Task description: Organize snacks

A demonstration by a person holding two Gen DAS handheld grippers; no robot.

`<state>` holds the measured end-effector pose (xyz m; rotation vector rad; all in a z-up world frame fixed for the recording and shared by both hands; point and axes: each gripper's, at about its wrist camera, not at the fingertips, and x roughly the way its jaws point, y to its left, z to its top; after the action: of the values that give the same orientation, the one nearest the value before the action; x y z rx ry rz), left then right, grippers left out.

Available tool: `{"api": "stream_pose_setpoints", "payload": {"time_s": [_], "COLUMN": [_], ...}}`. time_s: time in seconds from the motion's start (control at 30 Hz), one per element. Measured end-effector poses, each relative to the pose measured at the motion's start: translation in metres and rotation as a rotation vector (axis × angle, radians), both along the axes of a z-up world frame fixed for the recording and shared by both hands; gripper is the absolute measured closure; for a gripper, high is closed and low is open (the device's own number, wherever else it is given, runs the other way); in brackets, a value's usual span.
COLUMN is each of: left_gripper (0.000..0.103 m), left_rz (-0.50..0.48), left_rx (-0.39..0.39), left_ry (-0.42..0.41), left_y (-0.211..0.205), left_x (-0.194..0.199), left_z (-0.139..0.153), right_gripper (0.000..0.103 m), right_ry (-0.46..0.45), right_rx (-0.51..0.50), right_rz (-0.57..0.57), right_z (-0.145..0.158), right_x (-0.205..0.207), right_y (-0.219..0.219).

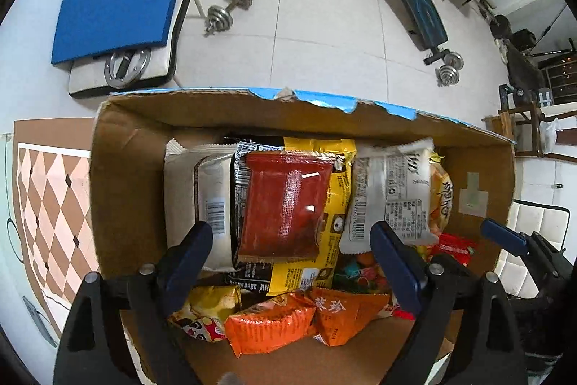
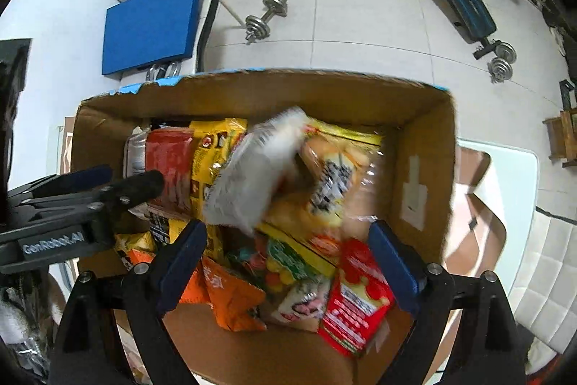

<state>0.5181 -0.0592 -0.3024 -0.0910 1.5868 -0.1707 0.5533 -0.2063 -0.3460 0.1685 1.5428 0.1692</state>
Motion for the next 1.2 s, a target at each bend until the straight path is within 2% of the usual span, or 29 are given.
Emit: {"api": "stream_pose_setpoints", "payload": {"time_s": [0.07,0.13,0.47,0.73,1.2], "left_gripper": [0.013,0.005,0.005,0.005,0.005], "left_rz": [-0.005,-0.011,-0.035,-0.016,-0.002], "left_rx": [0.01,0.024,0.061,0.085,0.101], "left_ry": [-0.021,-0.042,-0.14,-0.293,-0.488], "left_y": [0.0,0.001,0.003,0.006,0.012], "left_x": [-0.006,-0.013,-0.064,-0.119,-0.23], "left_z": [0.006,0.01,0.03,0.076,0.149], "right_gripper": [0.009,0.006,0.005,0.005,0.005], "right_ry": [-0.008,-0.024,-0.083,-0.176,-0.313], "right_rx": [-0.019,-0.043,-0.094,-0.115,-0.098], "right_rz": [-0.018,-0.027,-0.066,-0.084,-0.089], "right_z": [0.004,0.008,0.03,0.067,0.137], "right_x": [-0.009,-0.017,-0.071,-0.118,-0.229], "right_y": [-0.005,-0.009,-0.017,-0.014,-0.012]}}
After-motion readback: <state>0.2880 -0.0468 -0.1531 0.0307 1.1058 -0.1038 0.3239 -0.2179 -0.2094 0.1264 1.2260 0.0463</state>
